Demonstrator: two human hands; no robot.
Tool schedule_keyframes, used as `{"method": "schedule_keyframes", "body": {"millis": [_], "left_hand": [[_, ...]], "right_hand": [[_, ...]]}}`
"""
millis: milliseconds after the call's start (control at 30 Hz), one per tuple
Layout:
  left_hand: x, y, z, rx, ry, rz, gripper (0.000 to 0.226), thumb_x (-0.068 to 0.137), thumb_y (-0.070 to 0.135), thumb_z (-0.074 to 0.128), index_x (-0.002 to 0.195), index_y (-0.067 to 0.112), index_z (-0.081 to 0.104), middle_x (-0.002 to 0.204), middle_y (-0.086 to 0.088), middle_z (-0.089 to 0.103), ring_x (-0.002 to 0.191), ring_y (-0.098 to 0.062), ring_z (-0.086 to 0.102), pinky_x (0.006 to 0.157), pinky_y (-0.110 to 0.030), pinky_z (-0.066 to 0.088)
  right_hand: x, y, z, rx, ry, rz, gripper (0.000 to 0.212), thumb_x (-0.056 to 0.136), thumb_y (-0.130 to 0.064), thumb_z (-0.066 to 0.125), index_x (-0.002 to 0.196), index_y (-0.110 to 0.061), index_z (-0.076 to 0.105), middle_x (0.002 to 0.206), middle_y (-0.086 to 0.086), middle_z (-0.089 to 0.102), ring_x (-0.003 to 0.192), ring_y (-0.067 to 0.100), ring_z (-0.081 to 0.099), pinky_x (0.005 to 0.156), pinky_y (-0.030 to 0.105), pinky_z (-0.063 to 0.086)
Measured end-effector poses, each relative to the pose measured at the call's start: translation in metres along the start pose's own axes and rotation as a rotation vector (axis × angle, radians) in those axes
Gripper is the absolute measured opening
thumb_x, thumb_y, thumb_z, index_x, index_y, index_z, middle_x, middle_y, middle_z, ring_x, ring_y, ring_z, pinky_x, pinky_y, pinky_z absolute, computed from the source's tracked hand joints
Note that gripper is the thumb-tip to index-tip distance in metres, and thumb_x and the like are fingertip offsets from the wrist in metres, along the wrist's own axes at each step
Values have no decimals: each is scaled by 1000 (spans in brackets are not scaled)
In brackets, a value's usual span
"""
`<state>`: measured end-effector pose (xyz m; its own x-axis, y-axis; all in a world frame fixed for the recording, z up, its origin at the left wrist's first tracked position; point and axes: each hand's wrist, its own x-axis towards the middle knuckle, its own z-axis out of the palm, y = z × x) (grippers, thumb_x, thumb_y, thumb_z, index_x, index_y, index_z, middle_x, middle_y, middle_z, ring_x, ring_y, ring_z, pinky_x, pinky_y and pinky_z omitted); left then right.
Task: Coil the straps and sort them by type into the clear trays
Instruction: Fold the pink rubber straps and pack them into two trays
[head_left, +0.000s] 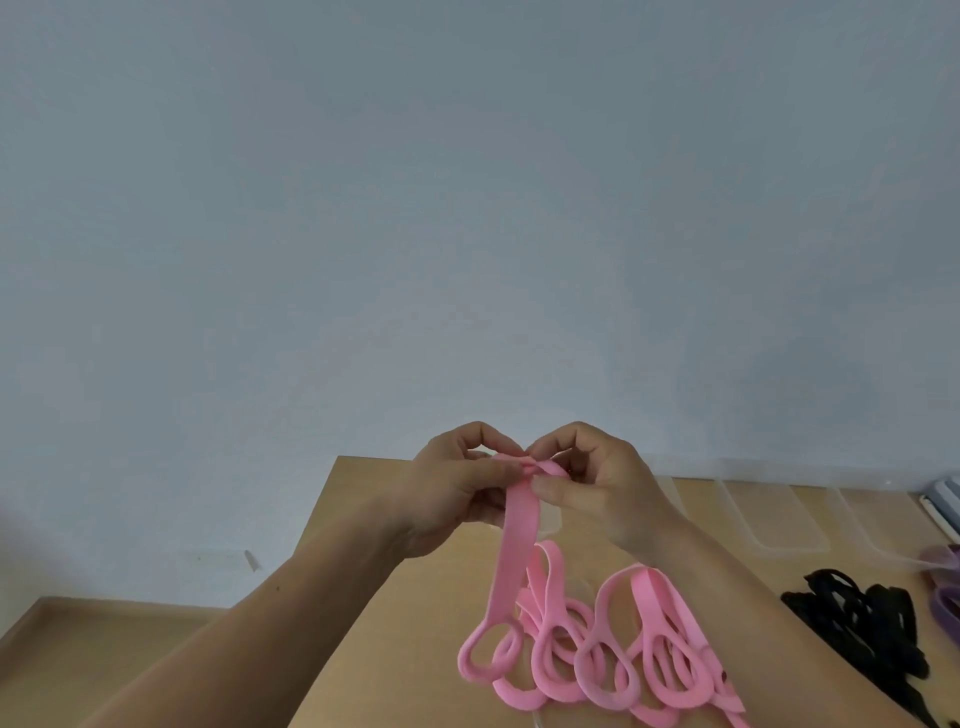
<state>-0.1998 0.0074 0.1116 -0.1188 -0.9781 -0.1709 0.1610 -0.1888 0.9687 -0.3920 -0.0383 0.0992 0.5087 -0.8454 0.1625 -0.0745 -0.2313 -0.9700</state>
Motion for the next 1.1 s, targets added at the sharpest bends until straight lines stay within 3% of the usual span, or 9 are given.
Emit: {"method": "schedule_keyframes", "body": {"millis": [133, 333, 400, 533, 700, 833, 1100], "left_hand": [[2, -4, 0, 59, 36, 110, 15, 88, -4, 67, 101, 2, 61, 98, -33, 68, 85, -41, 71, 75, -45, 60], [2, -11, -1, 161, 40, 154, 29, 89, -1, 68, 114, 11, 60, 93, -15, 64, 79, -25, 69, 74, -37, 58], [1, -10, -3, 103, 7, 78, 35, 89, 1, 69, 121, 10, 57, 97, -16, 65, 83, -25, 70, 75, -34, 57], [-3, -1, -3, 12, -138, -24, 14, 81, 7, 72, 94, 4, 68, 87, -12, 71, 78, -22, 69, 71, -30, 57], [-5, -1, -3, -43, -119, -50, 28, 75, 8, 73, 100, 1, 62, 85, -13, 68, 75, -26, 67, 68, -34, 57], [-5, -1, -3, -42, -175, -21, 33, 83, 28, 74, 106, 4, 70, 92, -14, 67, 82, -28, 66, 79, -42, 57], [0, -6, 2, -125, -64, -59, 26, 81, 21, 74, 99, 5, 64, 101, -22, 70, 87, -34, 70, 79, -43, 58]], "right_hand": [[3, -1, 2, 17, 33, 101, 21, 91, -17, 69, 111, -13, 66, 84, -3, 72, 69, 11, 64, 66, 24, 53], [4, -4, 2, -5, -18, 129, 10, 92, -21, 67, 98, -14, 72, 65, -5, 63, 60, 11, 59, 55, 24, 46], [4, -4, 1, -32, -30, 105, 10, 91, -21, 68, 99, -17, 73, 66, -8, 63, 62, 9, 58, 58, 21, 47], [2, -3, 1, -134, -16, 6, 10, 90, -24, 70, 98, -27, 74, 75, -5, 64, 73, 7, 59, 70, 18, 50], [0, -4, 5, -279, 37, -135, 18, 90, -22, 69, 99, -38, 69, 89, -19, 66, 79, 0, 60, 71, 11, 46], [-2, -5, 6, -339, 58, -275, 34, 88, -11, 70, 99, -43, 65, 89, -17, 59, 85, 13, 59, 71, 20, 48], [-4, -2, 6, -346, 116, -302, 43, 83, -1, 73, 95, -42, 64, 92, -12, 59, 89, 13, 60, 73, 24, 50]]}}
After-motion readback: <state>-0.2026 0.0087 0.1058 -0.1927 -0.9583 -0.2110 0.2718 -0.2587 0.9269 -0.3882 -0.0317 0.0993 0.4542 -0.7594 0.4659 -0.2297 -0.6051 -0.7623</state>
